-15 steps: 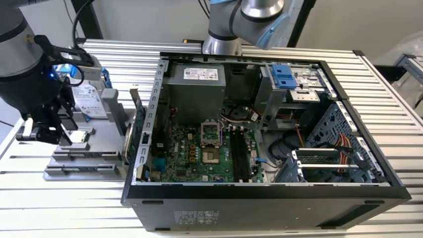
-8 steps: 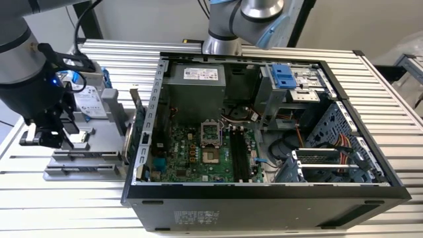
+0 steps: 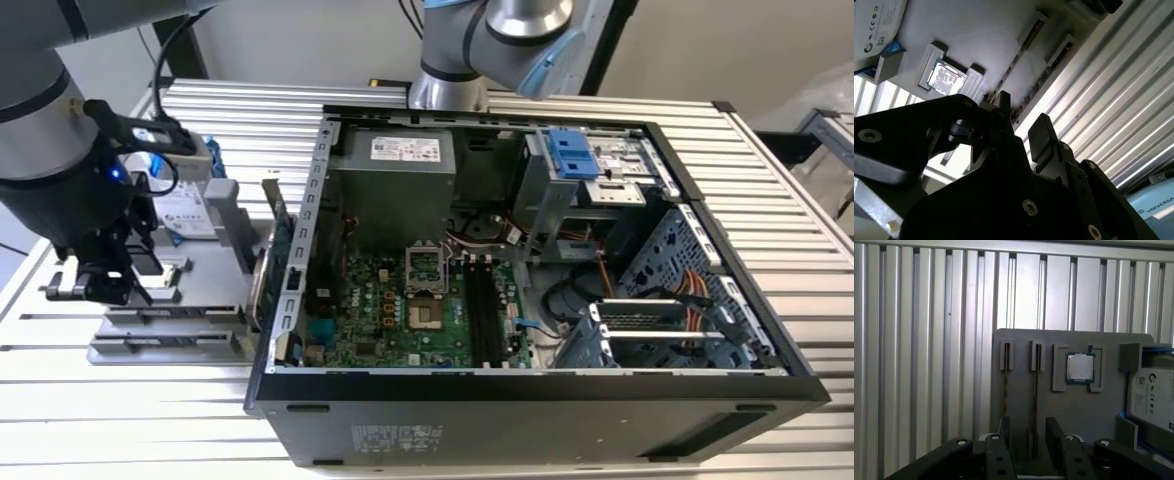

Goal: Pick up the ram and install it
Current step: 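Pick up the ram and move it above insertion slot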

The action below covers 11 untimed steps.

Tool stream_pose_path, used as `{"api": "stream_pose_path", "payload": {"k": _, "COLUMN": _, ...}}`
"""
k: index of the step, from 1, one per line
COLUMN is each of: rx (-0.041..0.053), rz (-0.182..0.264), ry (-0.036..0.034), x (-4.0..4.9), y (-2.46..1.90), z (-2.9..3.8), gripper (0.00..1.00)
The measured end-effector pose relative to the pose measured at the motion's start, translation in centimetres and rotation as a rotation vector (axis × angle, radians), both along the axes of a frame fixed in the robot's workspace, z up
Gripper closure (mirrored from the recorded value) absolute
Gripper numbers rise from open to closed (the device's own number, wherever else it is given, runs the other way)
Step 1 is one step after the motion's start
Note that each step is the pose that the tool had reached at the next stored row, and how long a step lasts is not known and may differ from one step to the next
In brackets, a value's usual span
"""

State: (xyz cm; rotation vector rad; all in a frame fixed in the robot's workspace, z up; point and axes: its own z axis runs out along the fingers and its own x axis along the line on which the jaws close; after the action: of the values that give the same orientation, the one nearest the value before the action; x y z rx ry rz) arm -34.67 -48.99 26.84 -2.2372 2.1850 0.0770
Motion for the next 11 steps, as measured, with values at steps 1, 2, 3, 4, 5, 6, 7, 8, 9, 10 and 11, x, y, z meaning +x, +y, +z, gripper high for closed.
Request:
{"api": "stream_pose_path", "payload": {"k": 1, "rx": -0.0004, "rz": 0.0, "ry": 0.0001, "x": 0.0, "y": 0.0, "z": -0.04, "gripper": 0.0}}
{"api": "stream_pose_path", "payload": {"k": 2, "rx": -0.0006, "rz": 0.0, "ry": 0.0002, "x": 0.0, "y": 0.0, "z": -0.04, "gripper": 0.0}}
{"api": "stream_pose_path", "payload": {"k": 3, "rx": -0.0006, "rz": 0.0, "ry": 0.0003, "x": -0.01, "y": 0.0, "z": -0.04, "gripper": 0.0}}
{"api": "stream_pose_path", "payload": {"k": 4, "rx": -0.0006, "rz": 0.0, "ry": 0.0002, "x": -0.01, "y": 0.0, "z": -0.05, "gripper": 0.0}}
{"api": "stream_pose_path", "payload": {"k": 5, "rx": -0.0004, "rz": 0.0, "ry": 0.0, "x": -0.01, "y": 0.0, "z": -0.07, "gripper": 0.0}}
{"api": "stream_pose_path", "payload": {"k": 6, "rx": -0.0004, "rz": 0.0, "ry": 0.0, "x": -0.01, "y": 0.0, "z": -0.07, "gripper": 0.0}}
{"api": "stream_pose_path", "payload": {"k": 7, "rx": -0.0005, "rz": 0.0, "ry": 0.0001, "x": -0.01, "y": 0.0, "z": -0.07, "gripper": 0.0}}
{"api": "stream_pose_path", "payload": {"k": 8, "rx": -0.0005, "rz": 0.0, "ry": 0.0, "x": -0.01, "y": 0.0, "z": -0.07, "gripper": 0.0}}
{"api": "stream_pose_path", "payload": {"k": 9, "rx": -0.0004, "rz": 0.0, "ry": 0.0, "x": -0.01, "y": 0.0, "z": -0.08, "gripper": 0.0}}
{"api": "stream_pose_path", "payload": {"k": 10, "rx": -0.0003, "rz": 0.0, "ry": -0.0001, "x": -0.01, "y": 0.0, "z": -0.11, "gripper": 0.0}}
{"api": "stream_pose_path", "payload": {"k": 11, "rx": -0.0003, "rz": 0.0, "ry": -0.0001, "x": 0.0, "y": 0.0, "z": -0.15, "gripper": 0.0}}
